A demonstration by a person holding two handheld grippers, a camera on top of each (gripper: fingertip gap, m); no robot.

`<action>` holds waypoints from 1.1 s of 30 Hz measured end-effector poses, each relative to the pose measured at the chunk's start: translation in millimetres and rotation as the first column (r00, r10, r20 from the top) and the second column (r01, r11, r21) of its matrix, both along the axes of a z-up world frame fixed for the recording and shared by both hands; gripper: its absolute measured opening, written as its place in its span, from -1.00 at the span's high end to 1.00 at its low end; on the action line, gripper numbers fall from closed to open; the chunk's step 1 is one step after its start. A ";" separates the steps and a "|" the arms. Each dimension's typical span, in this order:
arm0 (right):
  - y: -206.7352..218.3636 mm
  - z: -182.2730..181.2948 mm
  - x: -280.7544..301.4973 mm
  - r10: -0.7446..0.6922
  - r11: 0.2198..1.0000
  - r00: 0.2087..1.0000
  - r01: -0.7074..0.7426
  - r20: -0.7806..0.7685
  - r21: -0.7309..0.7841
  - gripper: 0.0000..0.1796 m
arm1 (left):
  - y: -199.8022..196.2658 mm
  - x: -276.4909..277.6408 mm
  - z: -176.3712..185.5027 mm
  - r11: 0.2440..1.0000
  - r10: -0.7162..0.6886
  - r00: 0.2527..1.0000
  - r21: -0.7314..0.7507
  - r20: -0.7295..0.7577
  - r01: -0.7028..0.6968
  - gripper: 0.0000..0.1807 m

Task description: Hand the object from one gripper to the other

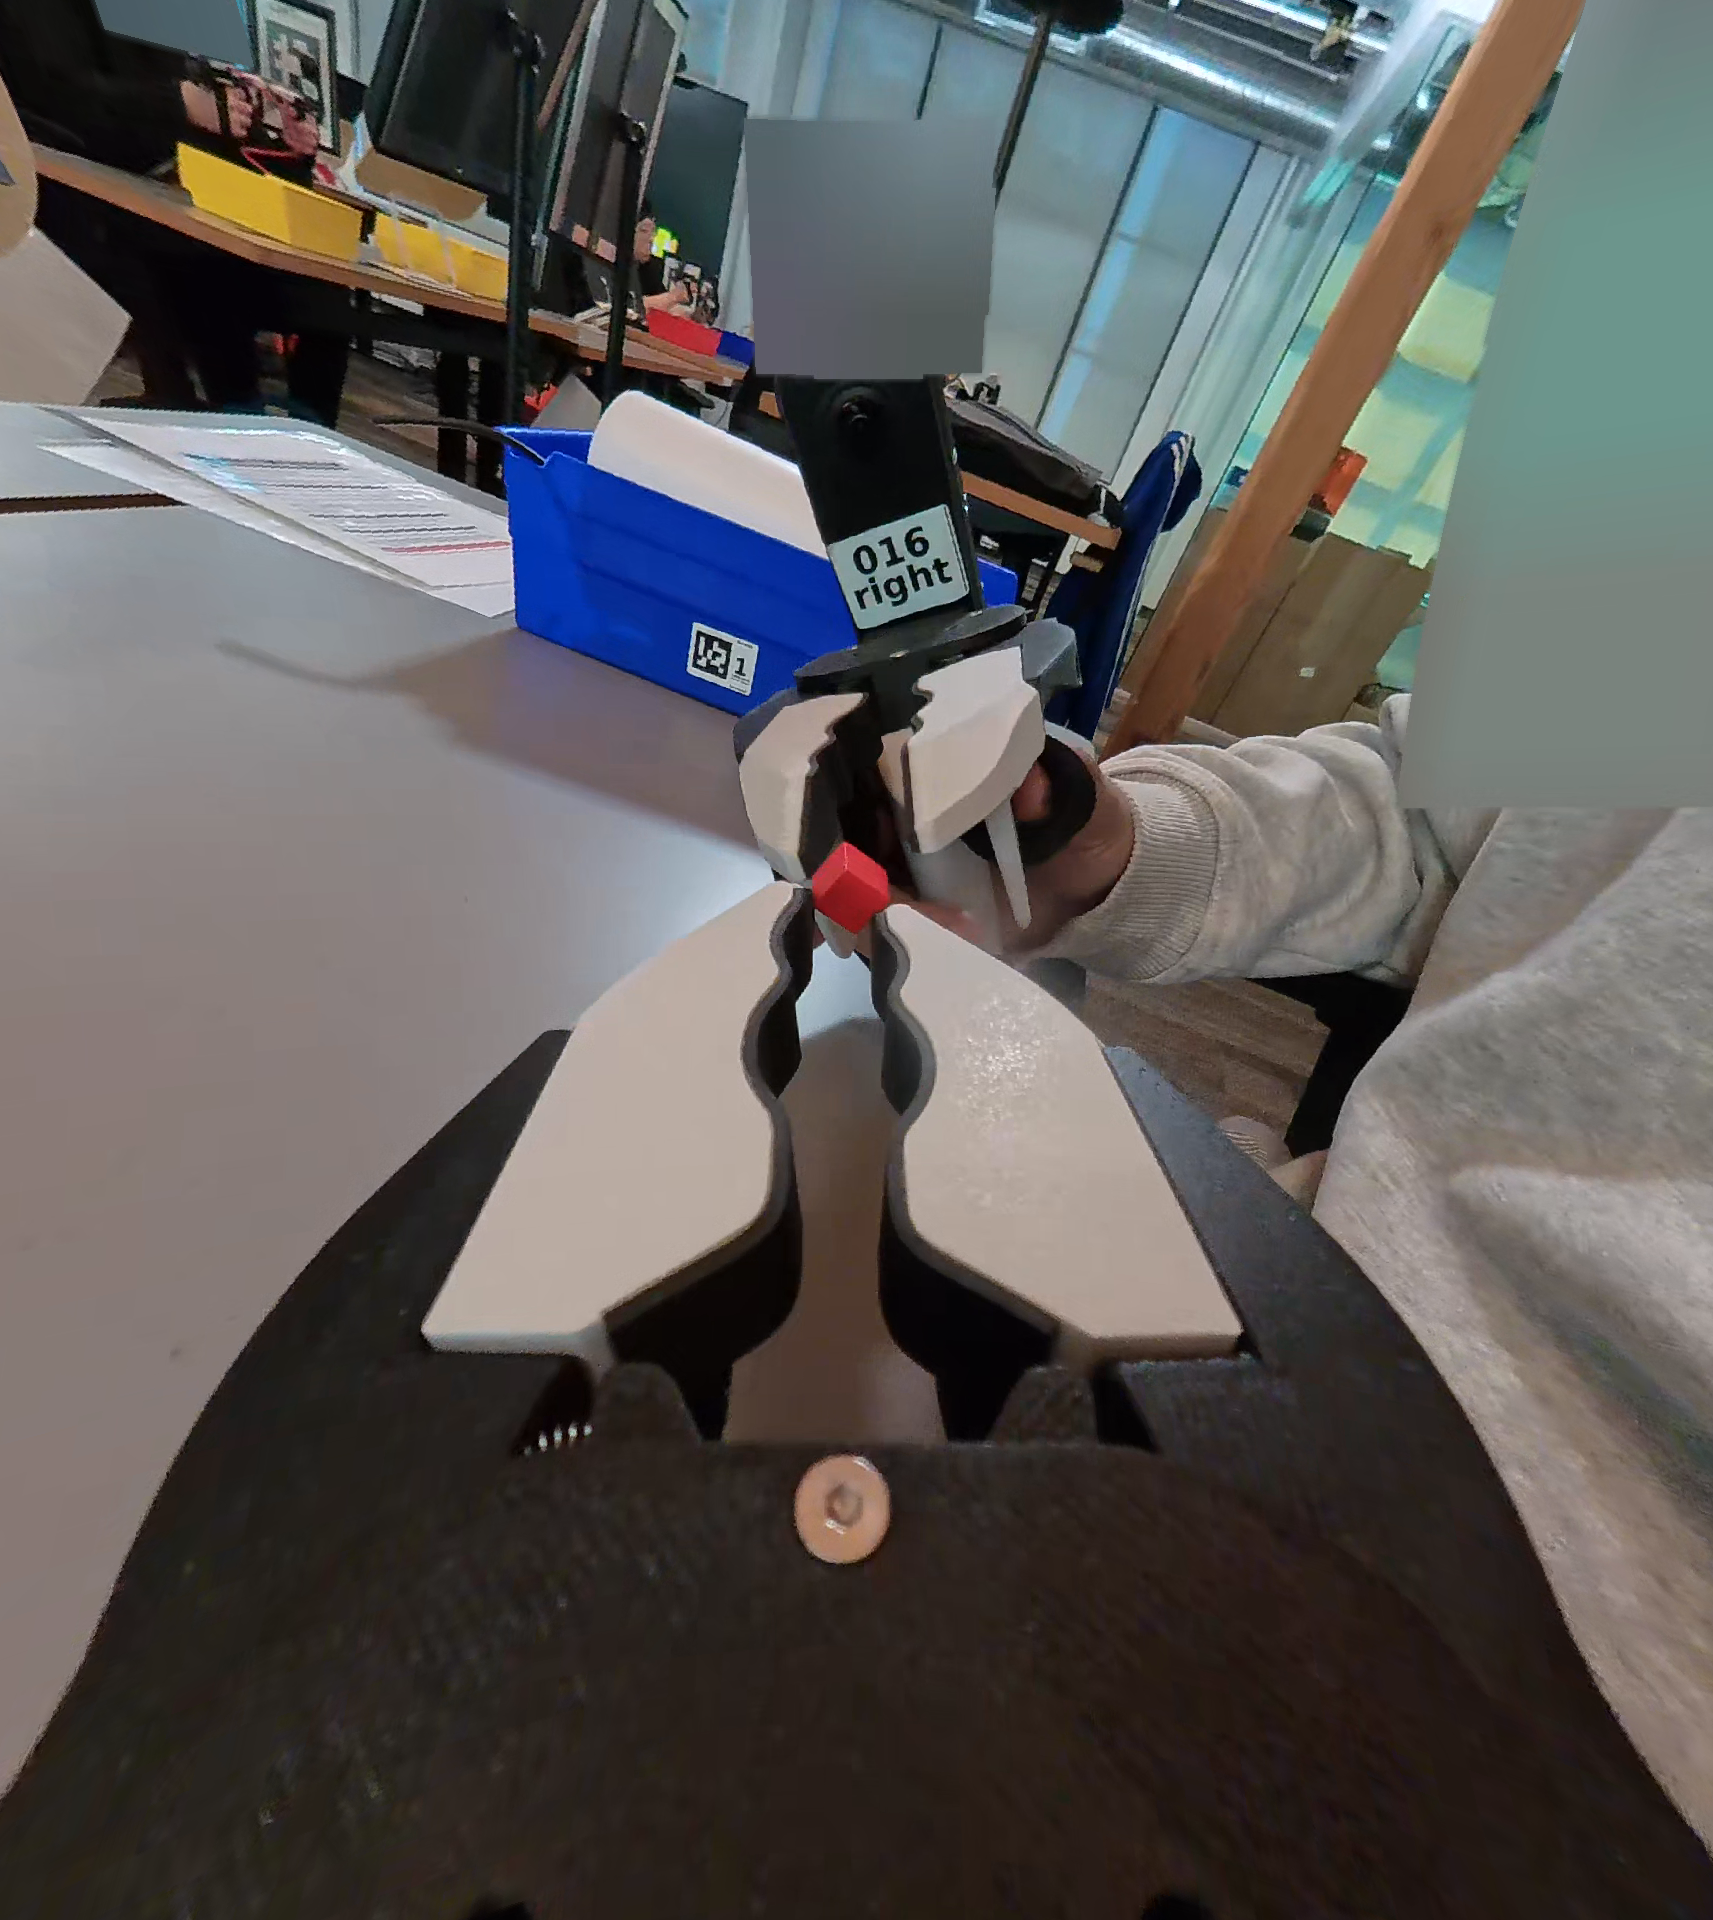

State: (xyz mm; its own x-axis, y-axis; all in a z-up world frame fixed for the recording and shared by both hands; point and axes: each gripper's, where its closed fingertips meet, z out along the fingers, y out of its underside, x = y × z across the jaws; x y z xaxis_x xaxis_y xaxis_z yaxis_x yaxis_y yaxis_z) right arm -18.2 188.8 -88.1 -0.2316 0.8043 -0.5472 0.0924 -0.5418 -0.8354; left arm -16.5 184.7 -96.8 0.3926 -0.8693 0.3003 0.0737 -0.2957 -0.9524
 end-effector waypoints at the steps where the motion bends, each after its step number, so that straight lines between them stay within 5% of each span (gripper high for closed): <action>1: -1.0 -0.1 -0.7 0.005 1.000 1.000 -0.005 0.000 -0.006 0.78 | -0.1 0.1 0.1 1.000 -0.002 1.000 -0.001 0.002 0.002 0.89; 11: -8.2 4.7 0.7 0.001 0.964 0.998 0.015 -0.057 0.267 0.83 | -5.9 2.4 3.8 0.984 -0.095 0.984 -0.136 0.152 0.116 0.89; 33: -17.0 3.2 2.0 0.063 0.956 0.997 -0.046 -0.053 0.289 0.87 | -17.4 11.9 2.3 0.972 -0.176 0.975 -0.132 0.135 0.194 0.89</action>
State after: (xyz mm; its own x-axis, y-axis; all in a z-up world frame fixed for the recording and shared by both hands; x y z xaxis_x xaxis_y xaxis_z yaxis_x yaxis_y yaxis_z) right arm -16.3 171.8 -85.0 -0.3049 0.9107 -0.2787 0.0595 -0.2738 -0.9599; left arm -4.6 167.3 -94.5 0.1816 -0.8677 0.4627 0.1179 -0.4479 -0.8863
